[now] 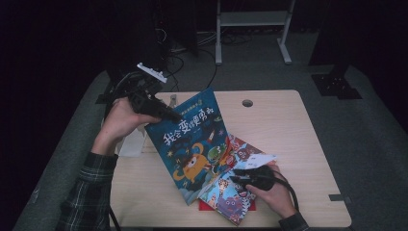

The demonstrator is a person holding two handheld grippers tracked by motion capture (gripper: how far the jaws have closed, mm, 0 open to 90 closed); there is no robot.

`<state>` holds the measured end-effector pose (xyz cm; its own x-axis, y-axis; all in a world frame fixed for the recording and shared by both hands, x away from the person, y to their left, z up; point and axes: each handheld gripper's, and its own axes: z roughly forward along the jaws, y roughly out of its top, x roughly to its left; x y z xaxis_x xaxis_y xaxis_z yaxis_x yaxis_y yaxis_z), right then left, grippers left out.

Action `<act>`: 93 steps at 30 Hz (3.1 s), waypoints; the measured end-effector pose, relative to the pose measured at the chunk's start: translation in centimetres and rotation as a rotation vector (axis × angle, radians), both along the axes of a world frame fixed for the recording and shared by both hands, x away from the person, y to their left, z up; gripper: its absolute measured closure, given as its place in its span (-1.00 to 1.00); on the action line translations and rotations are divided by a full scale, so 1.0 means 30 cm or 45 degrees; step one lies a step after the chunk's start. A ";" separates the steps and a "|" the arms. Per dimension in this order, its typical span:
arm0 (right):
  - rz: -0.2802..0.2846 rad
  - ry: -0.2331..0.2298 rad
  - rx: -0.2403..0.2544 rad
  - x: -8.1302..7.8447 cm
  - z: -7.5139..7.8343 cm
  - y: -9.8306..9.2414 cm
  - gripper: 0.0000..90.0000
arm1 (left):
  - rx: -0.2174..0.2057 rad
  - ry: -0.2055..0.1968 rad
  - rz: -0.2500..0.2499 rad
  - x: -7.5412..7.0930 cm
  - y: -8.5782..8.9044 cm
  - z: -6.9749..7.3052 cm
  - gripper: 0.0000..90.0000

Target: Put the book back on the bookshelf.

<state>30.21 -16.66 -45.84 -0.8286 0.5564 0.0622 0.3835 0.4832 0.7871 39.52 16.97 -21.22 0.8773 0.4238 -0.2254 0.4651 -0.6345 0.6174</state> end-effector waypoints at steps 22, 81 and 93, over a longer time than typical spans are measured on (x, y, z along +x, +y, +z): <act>-0.922 0.041 -0.077 0.149 -0.133 -0.502 -0.31 | 0.064 -0.084 -0.040 -0.064 -0.031 0.107 0.83; -0.951 0.046 -0.101 0.159 -0.148 -0.500 -0.59 | -0.054 -0.165 0.733 -0.206 0.798 0.103 0.83; -0.951 0.047 -0.101 0.159 -0.148 -0.500 -0.59 | -0.045 -0.252 0.817 -0.098 0.779 0.051 0.83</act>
